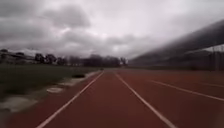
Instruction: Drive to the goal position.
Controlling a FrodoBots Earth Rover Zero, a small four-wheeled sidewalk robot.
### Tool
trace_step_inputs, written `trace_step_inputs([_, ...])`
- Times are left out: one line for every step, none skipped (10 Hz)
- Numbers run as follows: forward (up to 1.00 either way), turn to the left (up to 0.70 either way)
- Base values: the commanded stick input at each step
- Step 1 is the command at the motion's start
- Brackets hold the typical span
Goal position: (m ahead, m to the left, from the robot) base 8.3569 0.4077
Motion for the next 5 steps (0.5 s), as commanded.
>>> trace_step_inputs([0.70,0.00])
trace_step_inputs([0.70,0.00])
trace_step_inputs([0.70,0.00])
trace_step_inputs([0.70,0.00])
trace_step_inputs([0.70,0.00])
